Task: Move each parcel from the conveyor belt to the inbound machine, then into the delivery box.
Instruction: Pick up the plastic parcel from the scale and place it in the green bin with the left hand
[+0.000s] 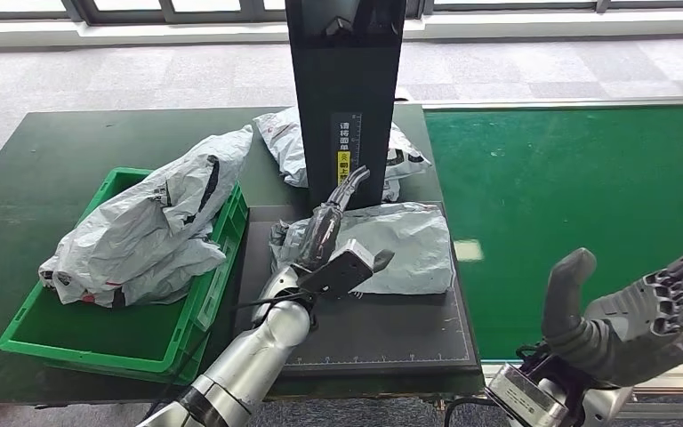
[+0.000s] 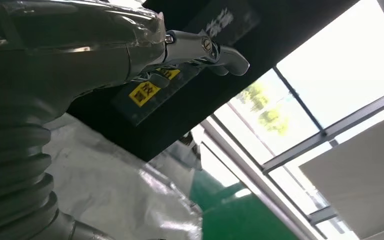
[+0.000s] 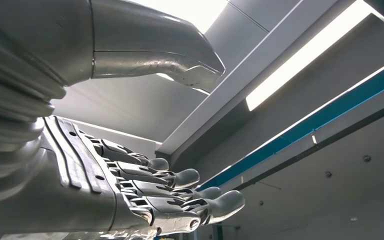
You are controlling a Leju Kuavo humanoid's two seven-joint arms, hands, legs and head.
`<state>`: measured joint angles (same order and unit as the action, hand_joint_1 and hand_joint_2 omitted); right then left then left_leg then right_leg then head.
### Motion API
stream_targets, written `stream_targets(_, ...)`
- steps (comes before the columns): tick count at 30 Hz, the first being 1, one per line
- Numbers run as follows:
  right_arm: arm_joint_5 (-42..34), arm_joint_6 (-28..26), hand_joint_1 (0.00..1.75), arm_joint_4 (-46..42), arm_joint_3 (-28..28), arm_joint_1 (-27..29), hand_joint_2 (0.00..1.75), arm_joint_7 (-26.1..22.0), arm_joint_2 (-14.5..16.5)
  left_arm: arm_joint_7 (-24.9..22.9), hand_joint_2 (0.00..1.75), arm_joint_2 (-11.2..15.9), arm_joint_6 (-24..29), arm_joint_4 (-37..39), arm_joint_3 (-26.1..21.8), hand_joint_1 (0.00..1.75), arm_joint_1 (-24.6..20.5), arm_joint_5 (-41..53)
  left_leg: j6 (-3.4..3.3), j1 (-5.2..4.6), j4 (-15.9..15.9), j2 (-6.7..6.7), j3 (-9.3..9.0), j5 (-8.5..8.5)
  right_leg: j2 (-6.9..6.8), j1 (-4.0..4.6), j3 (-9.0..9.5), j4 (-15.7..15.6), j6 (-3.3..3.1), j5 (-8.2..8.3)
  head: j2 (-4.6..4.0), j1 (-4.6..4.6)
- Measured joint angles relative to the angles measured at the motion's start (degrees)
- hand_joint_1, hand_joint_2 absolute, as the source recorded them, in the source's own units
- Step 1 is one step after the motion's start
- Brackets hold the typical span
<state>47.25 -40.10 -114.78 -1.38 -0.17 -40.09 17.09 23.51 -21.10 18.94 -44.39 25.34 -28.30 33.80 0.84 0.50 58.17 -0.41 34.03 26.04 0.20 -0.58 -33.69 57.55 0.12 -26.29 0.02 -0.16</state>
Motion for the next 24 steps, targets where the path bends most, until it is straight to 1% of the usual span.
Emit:
stream_targets(5, -0.22, 0.02, 0.0, 0.02, 0.0, -0.49, 1.75, 0.0, 0.02, -3.72, 1.75, -0.19, 1.56, 7.93, 3.11, 0.0, -2.45, 1.87, 0.0, 0.0, -0.01, 0.0, 0.02, 0.0, 0.01, 0.02, -0.01, 0.01, -0.01, -0.01, 0.0, -0.01)
stream_targets(11, -0.2, 0.04, 0.0, 0.15, 0.0, -1.51, 1.75, 0.0, 0.07, -11.28, 1.75, -0.19, 3.45, 15.03, 7.17, 0.0, -4.26, 6.29, 0.0, 0.01, -0.02, -0.01, 0.04, 0.01, 0.01, 0.02, -0.01, 0.01, 0.0, -0.02, 0.0, 0.01)
stream_targets(16, -0.08, 0.04, 0.0, 0.64, 0.0, -1.83, 1.75, 0.0, 0.11, -17.55, 1.75, -0.19, 3.67, 19.21, 10.65, 0.0, -5.38, 9.75, 0.0, 0.01, -0.02, -0.02, 0.05, 0.0, -0.01, 0.01, 0.0, 0.01, 0.0, -0.02, 0.0, 0.01)
stream_targets(20, -0.09, 0.04, 0.0, 0.98, 0.0, -1.87, 1.75, 0.0, 0.11, -20.66, 1.75, -0.19, 2.88, 21.69, 13.2, 1.45, -6.2, 12.17, 0.0, 0.01, -0.01, -0.03, 0.05, 0.0, -0.01, 0.01, 0.0, 0.01, 0.0, -0.02, 0.0, 0.01)
stream_targets(23, -0.19, 0.04, 0.0, 1.05, 0.0, -1.88, 1.75, 0.0, 0.11, -23.21, 1.75, -0.19, 1.0, 22.98, 15.31, 1.45, -6.71, 14.58, 0.0, 0.01, -0.02, -0.04, 0.06, 0.01, -0.02, 0.01, 0.0, 0.01, 0.0, -0.02, 0.0, 0.01)
stream_targets(24, -0.23, 0.04, 0.0, 1.06, 0.0, -1.88, 1.75, 0.0, 0.11, -23.71, 1.75, -0.19, 0.66, 23.31, 16.02, 1.52, -6.83, 15.09, 0.0, 0.01, -0.02, -0.04, 0.06, 0.01, -0.02, 0.01, 0.0, 0.01, 0.0, -0.02, 0.0, 0.01)
